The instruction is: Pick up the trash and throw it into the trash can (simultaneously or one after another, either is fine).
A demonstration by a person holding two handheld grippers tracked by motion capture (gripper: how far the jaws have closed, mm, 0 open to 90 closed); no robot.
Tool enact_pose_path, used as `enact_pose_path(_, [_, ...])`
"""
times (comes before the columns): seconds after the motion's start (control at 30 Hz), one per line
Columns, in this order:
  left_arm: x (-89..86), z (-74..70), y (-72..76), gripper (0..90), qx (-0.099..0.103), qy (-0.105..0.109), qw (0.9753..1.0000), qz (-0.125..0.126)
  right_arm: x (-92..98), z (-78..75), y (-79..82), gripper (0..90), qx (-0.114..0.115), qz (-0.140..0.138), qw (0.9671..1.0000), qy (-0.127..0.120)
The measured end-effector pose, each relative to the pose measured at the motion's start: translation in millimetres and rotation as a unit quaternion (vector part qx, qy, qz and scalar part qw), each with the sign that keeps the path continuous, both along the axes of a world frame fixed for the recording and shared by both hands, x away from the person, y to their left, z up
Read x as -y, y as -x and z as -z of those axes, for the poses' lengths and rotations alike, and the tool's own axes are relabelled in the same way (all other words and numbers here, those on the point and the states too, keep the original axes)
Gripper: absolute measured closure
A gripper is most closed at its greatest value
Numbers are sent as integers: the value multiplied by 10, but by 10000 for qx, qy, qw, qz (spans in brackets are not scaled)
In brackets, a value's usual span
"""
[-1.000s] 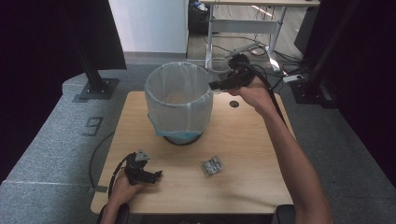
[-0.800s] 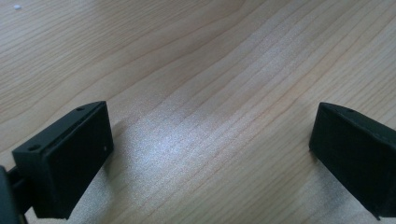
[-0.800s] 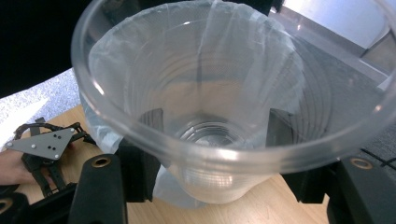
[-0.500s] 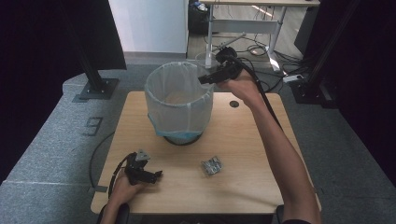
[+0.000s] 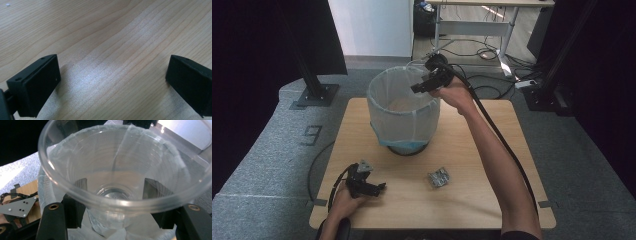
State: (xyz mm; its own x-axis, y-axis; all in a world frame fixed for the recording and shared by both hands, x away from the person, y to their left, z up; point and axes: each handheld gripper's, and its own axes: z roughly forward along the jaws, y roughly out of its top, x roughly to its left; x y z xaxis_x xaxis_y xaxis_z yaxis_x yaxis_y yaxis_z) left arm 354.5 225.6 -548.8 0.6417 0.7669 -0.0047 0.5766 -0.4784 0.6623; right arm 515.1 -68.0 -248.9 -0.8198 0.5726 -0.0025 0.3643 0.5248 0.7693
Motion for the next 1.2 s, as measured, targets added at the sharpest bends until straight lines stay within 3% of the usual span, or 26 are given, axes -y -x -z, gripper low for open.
enact_pose_path(0.57, [-1, -2, 0, 0, -8, -9, 10000, 9, -179, 367, -57, 346, -137, -70, 9996, 247])
enact_pose_path(0.6, [-1, -2, 0, 0, -7, -7, 10000, 8, -193, 399, -66, 268, -157, -69, 9995, 256])
enact_pose_path(0.63, [-1, -2, 0, 0, -7, -7, 10000, 8, -193, 399, -66, 268, -157, -69, 9995, 256])
enact_pose_path(0.67, [-1, -2, 0, 0, -7, -7, 10000, 7, -209, 425, -77, 168, -168, -37, 9994, 310])
enact_pose_path(0.7, [-1, -2, 0, 0, -7, -8, 10000, 9, -217, 435, -78, 134, -144, -17, 9993, 357])
enact_pose_path(0.83, [-1, -2, 0, 0, -7, -6, 10000, 7, -220, 434, -68, 102, -91, -64, 9992, 393])
enact_pose_path(1.2, [5, -2, -2, 0, -9, -4, 10000, 7, -89, 233, 57, 26, 87, -20, 9996, 260])
